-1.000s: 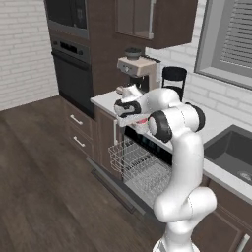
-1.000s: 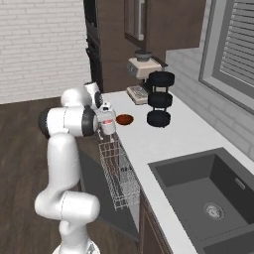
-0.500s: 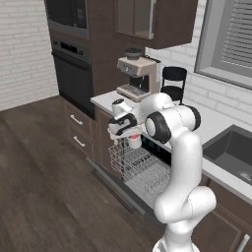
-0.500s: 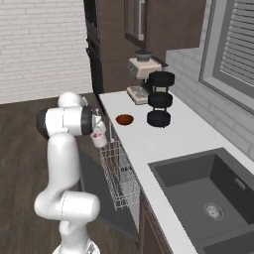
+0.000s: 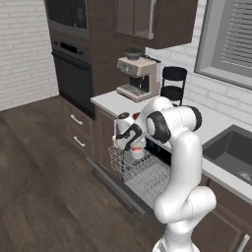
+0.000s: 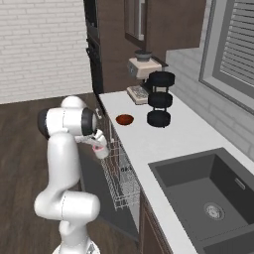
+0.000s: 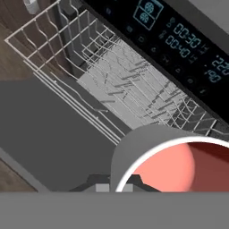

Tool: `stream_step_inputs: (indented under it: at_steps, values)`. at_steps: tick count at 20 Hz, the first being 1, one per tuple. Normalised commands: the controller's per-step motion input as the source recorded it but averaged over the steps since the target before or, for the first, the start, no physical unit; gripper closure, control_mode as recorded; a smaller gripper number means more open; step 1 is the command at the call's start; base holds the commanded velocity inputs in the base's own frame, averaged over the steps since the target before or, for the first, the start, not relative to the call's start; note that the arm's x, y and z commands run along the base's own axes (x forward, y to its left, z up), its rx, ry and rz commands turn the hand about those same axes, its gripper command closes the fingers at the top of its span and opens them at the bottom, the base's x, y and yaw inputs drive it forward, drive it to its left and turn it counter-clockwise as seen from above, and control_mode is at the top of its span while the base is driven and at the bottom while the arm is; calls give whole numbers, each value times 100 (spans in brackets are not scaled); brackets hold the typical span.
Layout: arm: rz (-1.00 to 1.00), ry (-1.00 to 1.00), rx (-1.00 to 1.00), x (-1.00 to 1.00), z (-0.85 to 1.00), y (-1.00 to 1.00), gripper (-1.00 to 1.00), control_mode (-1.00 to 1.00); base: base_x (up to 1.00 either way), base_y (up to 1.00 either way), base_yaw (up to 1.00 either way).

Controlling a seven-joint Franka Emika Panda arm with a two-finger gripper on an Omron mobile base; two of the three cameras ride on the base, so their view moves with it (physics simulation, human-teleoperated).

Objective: Pick up the cup and bowl from the counter, place them in the dishwasher, and close the dishwasher door.

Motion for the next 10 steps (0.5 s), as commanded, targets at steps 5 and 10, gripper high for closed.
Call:
stream_step_inputs:
  at_steps: [5, 10]
  values:
    - [-10, -15, 0, -10, -78, -9, 100, -100, 0, 0, 0]
    - [-1, -7, 0, 23, -40, -36, 100, -100, 0, 0, 0]
